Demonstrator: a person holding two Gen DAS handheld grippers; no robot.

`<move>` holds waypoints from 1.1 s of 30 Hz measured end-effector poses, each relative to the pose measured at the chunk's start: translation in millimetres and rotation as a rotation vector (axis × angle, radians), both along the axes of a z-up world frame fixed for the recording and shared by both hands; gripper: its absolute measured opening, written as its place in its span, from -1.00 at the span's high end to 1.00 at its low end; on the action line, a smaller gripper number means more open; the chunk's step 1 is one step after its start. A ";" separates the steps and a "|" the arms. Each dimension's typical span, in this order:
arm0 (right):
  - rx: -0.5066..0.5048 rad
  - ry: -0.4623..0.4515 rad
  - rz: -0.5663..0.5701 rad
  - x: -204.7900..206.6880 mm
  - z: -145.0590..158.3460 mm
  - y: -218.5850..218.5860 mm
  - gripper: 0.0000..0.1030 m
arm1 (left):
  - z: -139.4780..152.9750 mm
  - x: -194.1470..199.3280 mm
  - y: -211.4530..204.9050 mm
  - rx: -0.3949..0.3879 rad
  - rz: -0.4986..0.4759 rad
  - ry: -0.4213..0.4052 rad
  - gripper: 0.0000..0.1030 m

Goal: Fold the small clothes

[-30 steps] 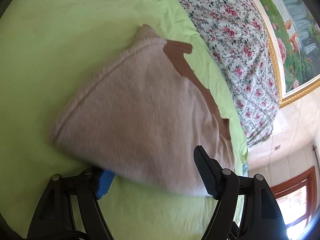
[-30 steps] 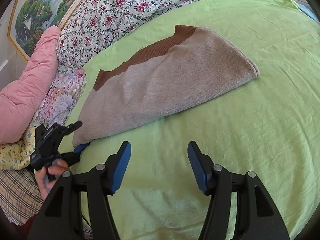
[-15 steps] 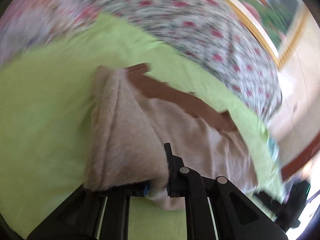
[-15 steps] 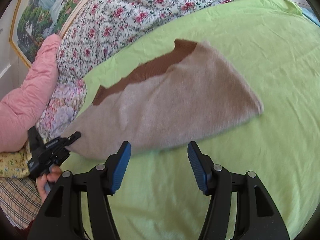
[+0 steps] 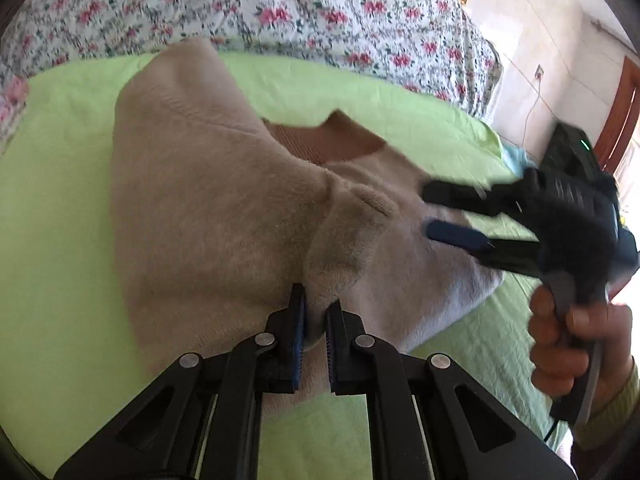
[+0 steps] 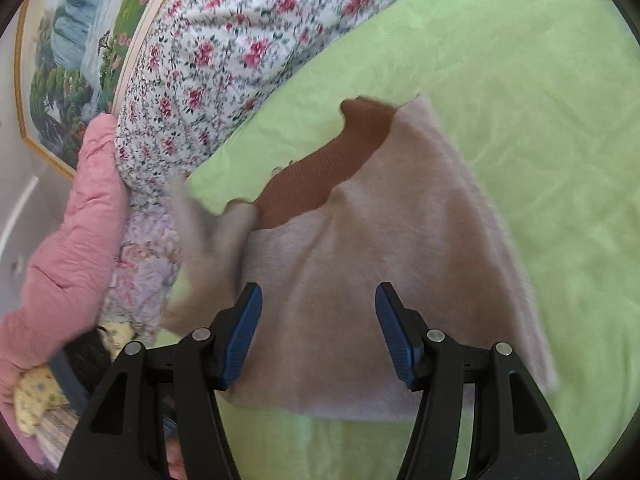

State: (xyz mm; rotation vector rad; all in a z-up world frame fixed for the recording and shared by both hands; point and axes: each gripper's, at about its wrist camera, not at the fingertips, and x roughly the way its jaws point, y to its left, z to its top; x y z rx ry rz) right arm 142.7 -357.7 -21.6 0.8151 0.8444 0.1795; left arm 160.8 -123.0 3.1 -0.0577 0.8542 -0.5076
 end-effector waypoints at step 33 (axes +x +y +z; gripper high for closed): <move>-0.229 -0.024 0.159 86.1 36.9 -48.6 0.72 | 5.9 12.3 -97.2 -0.159 -0.253 0.038 0.86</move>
